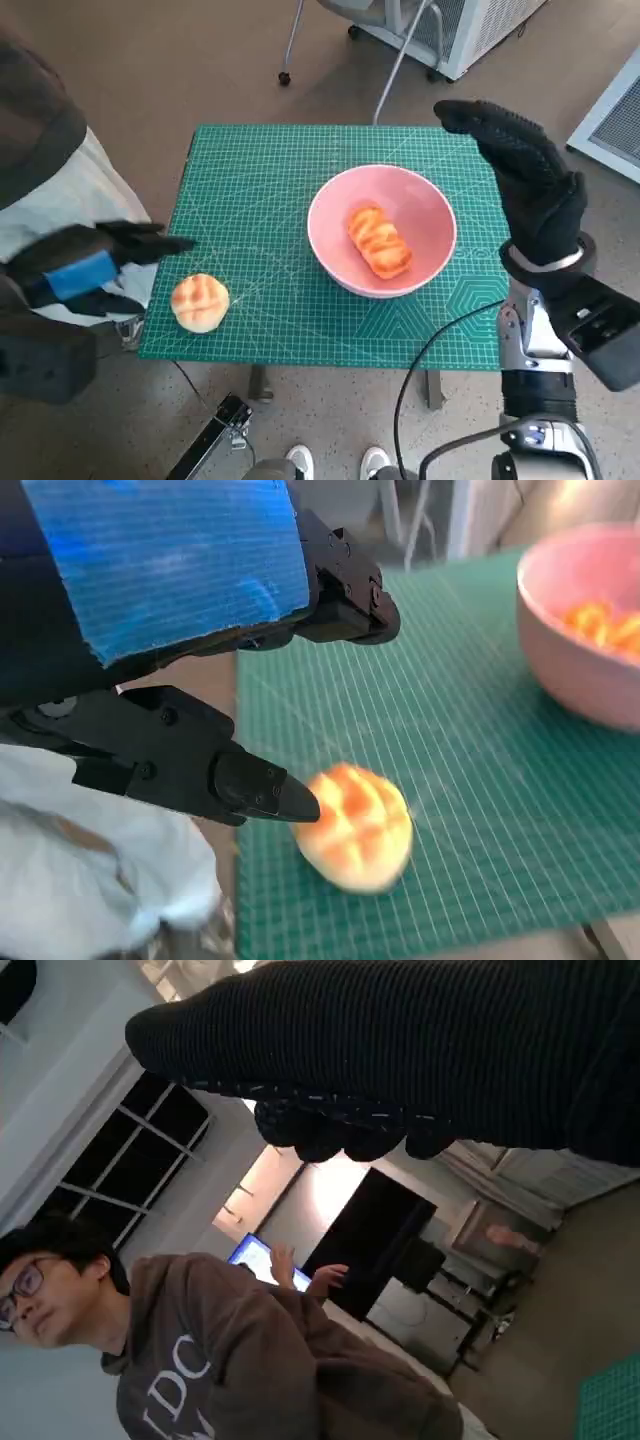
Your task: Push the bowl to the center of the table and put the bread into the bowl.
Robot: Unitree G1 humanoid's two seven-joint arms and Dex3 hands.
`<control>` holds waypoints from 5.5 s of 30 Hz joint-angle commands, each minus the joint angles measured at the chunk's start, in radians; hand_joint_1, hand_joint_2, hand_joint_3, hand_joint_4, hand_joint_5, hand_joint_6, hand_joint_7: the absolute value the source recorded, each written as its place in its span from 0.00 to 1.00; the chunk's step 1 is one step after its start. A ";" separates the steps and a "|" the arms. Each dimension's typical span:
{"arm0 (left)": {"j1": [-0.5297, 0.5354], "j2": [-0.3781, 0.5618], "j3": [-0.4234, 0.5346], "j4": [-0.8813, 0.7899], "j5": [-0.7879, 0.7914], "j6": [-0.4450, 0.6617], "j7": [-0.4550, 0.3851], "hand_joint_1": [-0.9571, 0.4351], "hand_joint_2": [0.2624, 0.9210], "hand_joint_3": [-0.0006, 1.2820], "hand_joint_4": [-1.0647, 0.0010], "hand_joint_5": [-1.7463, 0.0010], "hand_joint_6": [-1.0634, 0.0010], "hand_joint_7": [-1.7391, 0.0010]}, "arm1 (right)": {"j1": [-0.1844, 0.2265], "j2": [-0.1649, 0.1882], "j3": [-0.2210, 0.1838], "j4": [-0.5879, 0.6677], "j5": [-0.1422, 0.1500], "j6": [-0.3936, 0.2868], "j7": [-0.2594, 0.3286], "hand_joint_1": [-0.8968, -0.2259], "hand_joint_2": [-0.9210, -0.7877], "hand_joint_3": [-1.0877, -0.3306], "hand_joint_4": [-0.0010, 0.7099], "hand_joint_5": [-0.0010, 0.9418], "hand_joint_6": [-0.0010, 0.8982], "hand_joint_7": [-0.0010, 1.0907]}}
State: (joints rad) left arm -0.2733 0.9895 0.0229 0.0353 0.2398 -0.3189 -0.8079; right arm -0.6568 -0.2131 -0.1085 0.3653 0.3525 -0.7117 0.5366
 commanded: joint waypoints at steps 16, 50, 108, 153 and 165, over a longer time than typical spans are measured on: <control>-0.163 -0.156 -0.305 0.346 0.339 -0.178 0.220 0.64 0.88 0.01 0.71 1.00 0.63 1.00 | 0.024 -0.003 -0.010 -0.028 0.016 0.035 0.031 0.36 0.00 0.50 0.16 0.20 0.00 0.65; -0.434 -0.125 -0.128 0.292 0.148 -0.240 0.277 0.69 1.00 0.12 0.52 0.20 0.41 0.35 | 0.042 -0.020 -0.024 -0.059 -0.023 0.039 0.003 0.37 0.00 0.50 0.14 0.24 0.00 0.63; -0.874 -0.700 -0.479 0.610 0.330 0.314 0.053 0.67 0.84 0.08 0.93 0.99 0.95 0.75 | 0.047 -0.040 -0.045 -0.083 -0.060 0.034 -0.036 0.35 0.00 0.49 0.11 0.29 0.00 0.62; -0.351 -0.825 0.008 0.244 -0.169 -0.218 0.716 0.47 1.00 0.14 0.62 1.00 0.85 0.66 | -0.082 -0.001 -0.024 0.031 -0.240 0.035 -0.283 0.37 0.00 0.43 0.14 0.23 0.00 0.60; -0.329 -0.832 0.004 0.224 -0.155 -0.233 0.742 0.47 1.00 0.14 0.62 1.00 0.86 0.66 | -0.120 -0.008 -0.012 0.092 -0.247 0.001 -0.278 0.40 0.00 0.43 0.18 0.17 0.00 0.58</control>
State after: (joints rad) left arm -0.6192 0.1577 0.0266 0.2664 0.0767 -0.5395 -0.0752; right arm -0.7745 -0.2181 -0.1268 0.4356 0.1143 -0.7044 0.2533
